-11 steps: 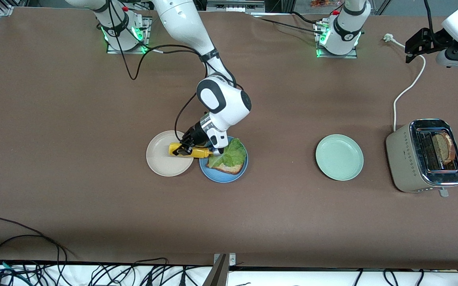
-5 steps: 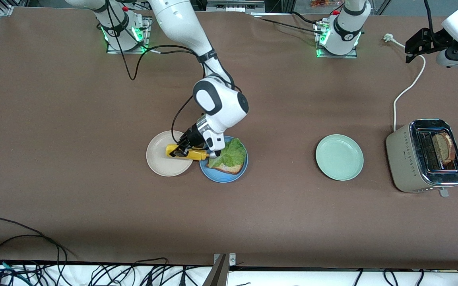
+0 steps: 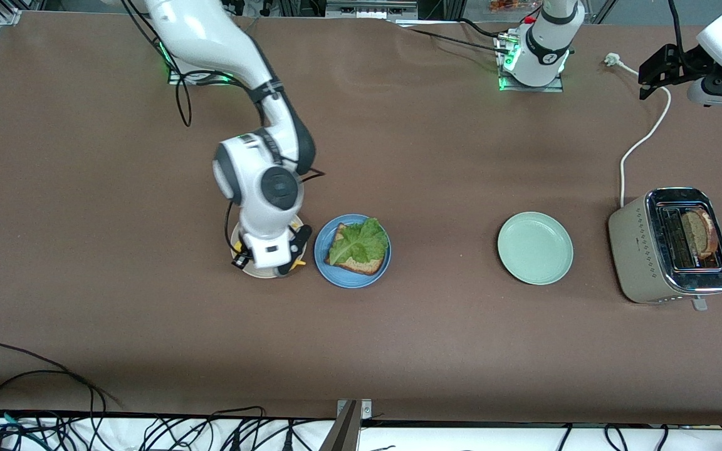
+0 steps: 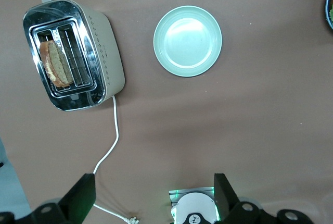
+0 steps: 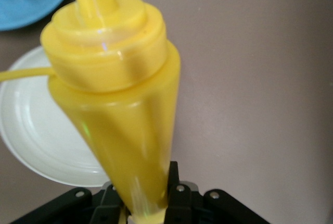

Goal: Make sandwich in blue plate with both arms
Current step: 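Carry the yellow bottle back and set it upright on the table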

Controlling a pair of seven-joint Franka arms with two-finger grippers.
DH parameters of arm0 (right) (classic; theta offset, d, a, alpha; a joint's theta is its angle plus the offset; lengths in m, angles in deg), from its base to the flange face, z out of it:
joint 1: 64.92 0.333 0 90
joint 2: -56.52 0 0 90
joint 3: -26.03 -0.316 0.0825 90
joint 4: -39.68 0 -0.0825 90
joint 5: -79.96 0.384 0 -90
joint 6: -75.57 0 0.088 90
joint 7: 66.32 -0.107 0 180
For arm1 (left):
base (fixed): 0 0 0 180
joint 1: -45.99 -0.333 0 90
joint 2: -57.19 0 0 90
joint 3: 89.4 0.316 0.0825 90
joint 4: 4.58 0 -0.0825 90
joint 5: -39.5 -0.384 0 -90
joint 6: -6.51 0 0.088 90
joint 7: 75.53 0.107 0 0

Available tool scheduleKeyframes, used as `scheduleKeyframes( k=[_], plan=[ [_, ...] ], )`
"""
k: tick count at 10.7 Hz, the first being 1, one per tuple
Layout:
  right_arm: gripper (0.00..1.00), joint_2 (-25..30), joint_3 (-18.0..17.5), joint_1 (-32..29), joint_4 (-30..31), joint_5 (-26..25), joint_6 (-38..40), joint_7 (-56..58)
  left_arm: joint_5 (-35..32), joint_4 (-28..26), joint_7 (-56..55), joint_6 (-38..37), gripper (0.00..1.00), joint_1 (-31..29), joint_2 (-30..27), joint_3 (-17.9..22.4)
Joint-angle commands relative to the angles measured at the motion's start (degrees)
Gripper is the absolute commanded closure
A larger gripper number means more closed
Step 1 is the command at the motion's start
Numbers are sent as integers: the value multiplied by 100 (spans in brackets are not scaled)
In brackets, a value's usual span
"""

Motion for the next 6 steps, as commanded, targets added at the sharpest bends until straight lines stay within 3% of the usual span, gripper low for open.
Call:
scheduleKeyframes(
  k=[1,2,3,6],
  plan=[
    [100,435,-460,-949,303,1924,-328,1198,94,92,-42,-68,0,-40,10,-18],
    [100,452,-565,-1213,312,2393,-345,1813,94,92,-42,-68,0,-40,2,-18],
    [100,470,-749,-1563,338,2502,-415,2263,94,92,-33,-68,0,-40,10,-18],
    [100,435,-1863,-3258,347,3142,-328,3913,94,92,-42,-60,0,-40,10,-18]
  ],
)
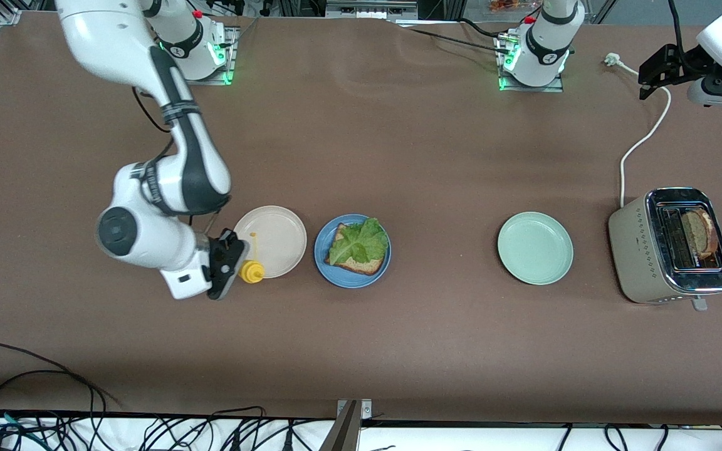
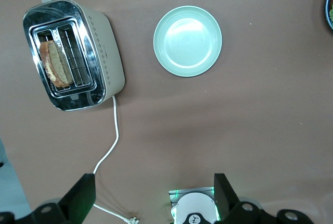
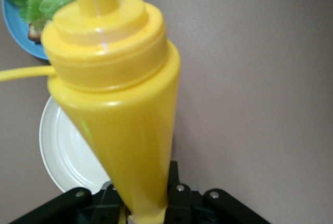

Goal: Make sandwich in blue plate with both arms
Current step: 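Carry the yellow bottle back and set it upright on the table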

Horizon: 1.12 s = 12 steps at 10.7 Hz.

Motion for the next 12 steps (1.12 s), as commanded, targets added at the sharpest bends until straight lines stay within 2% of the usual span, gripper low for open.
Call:
scheduleKeyframes(
  k=[1,3,5,7,9,12],
  plan=[
    [100,148,-1102,-1611,221,648,165,1676,93,90,-33,-68,0,-38,9,-9],
    [100,26,-1620,-2499,212,1033,508,2467,93,90,-33,-59,0,-38,9,-8],
    [100,-394,-2183,-3439,212,1735,903,3635,93,90,-33,-68,0,-47,9,0],
    [100,-939,-2632,-4144,212,2168,1141,4717,93,90,-33,-68,0,-47,9,0],
    [100,-1239,-2827,-4436,212,2205,1247,5160,102,99,-42,-59,0,-47,9,0],
    [100,-1556,-2845,-4463,221,2573,1266,5450,93,90,2,-59,0,-65,17,27]
  ],
)
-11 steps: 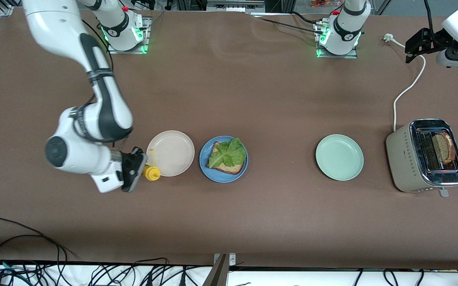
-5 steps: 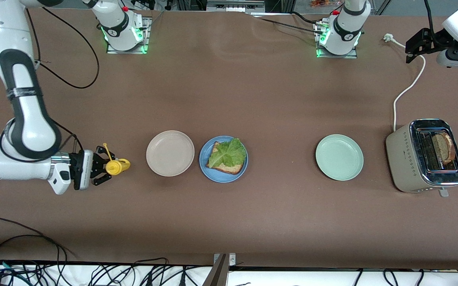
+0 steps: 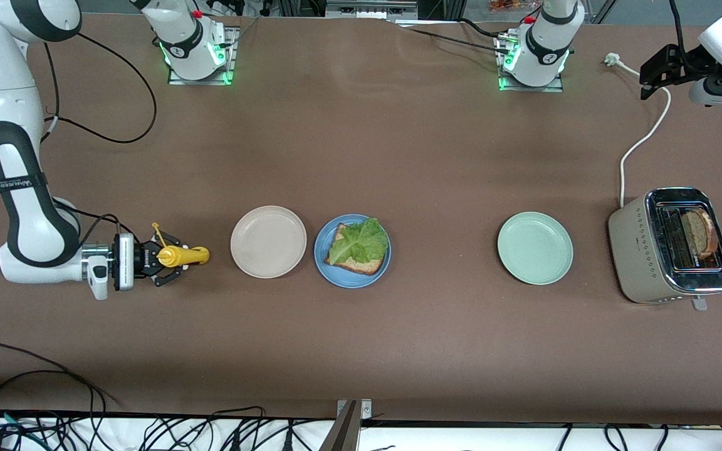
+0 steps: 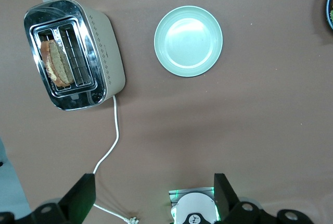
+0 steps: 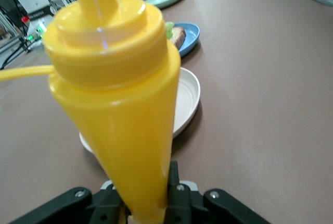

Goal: Make sandwich in blue plate with both arms
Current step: 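Carry the yellow bottle back and set it upright on the table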

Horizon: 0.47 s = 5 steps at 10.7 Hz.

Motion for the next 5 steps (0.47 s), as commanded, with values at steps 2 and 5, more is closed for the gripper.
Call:
scheduleKeyframes(
  k=[2,5],
  plan=[
    [100,-186,-136,-82,-75,228,17,267,91,89,2,-51,0,-56,26,23],
    [100,-397,-128,-91,-66,246,-282,706,91,98,2,-59,0,-56,26,23]
  ],
)
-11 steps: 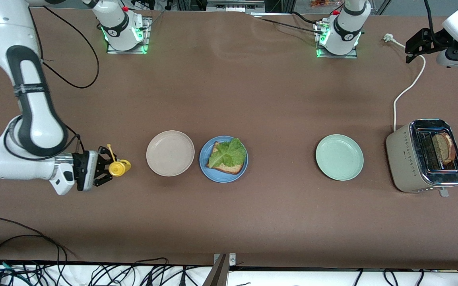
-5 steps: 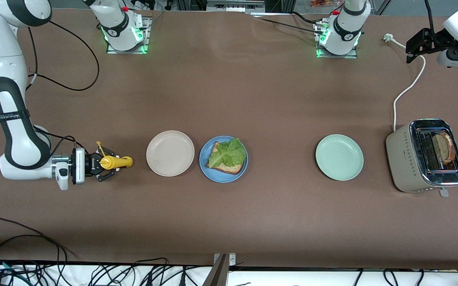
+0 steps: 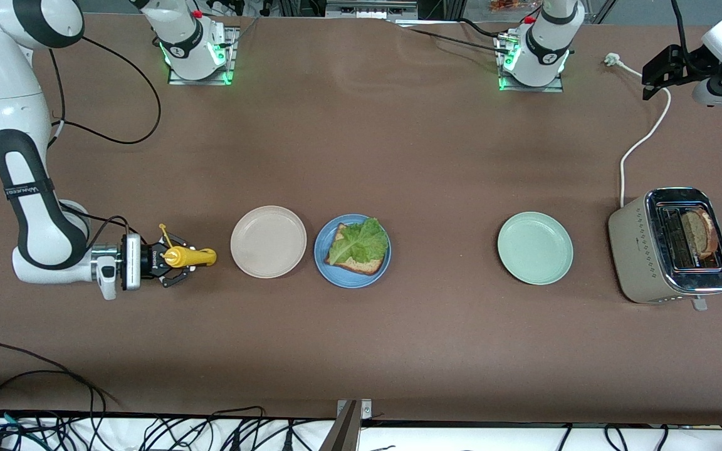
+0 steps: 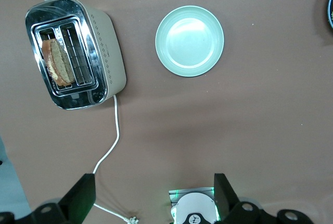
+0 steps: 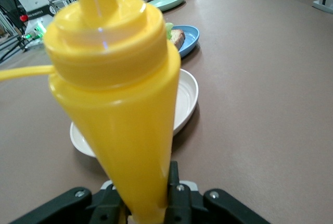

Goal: Make sandwich in blue plate with both arms
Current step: 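Open the right gripper and withdraw it away from the bottle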

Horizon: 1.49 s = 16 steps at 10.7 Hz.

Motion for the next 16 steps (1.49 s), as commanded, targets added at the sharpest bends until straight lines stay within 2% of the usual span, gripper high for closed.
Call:
scheduleKeyframes(
  k=[1,2,3,4,6,8,12,14,16],
  plan=[
    [100,-241,-80,-83,-64,68,-224,421,91,98,2,-59,0,-43,25,-3],
    [100,-259,-71,-82,-64,59,-242,430,91,98,2,-59,0,-43,25,-3],
    [71,-303,-71,-91,-64,76,-268,491,91,89,2,-59,0,-43,25,-12],
    [1,-320,-63,-117,-64,102,-260,500,91,89,2,-59,0,-43,16,-12],
    [0,-303,-19,-197,-143,-11,-251,422,91,98,2,-59,0,-43,25,-12],
    [0,-268,174,-214,-309,-291,-190,386,91,98,-7,-59,0,-43,25,-12],
    [0,47,753,-223,-380,-959,-24,90,100,89,-33,-51,0,-43,25,-12],
    [0,250,869,-223,-958,-1651,344,-576,100,98,-33,-50,0,-43,25,-12],
    [0,574,930,-249,-1328,-2364,801,-1840,91,98,-33,-50,0,-43,25,-21]
  ],
)
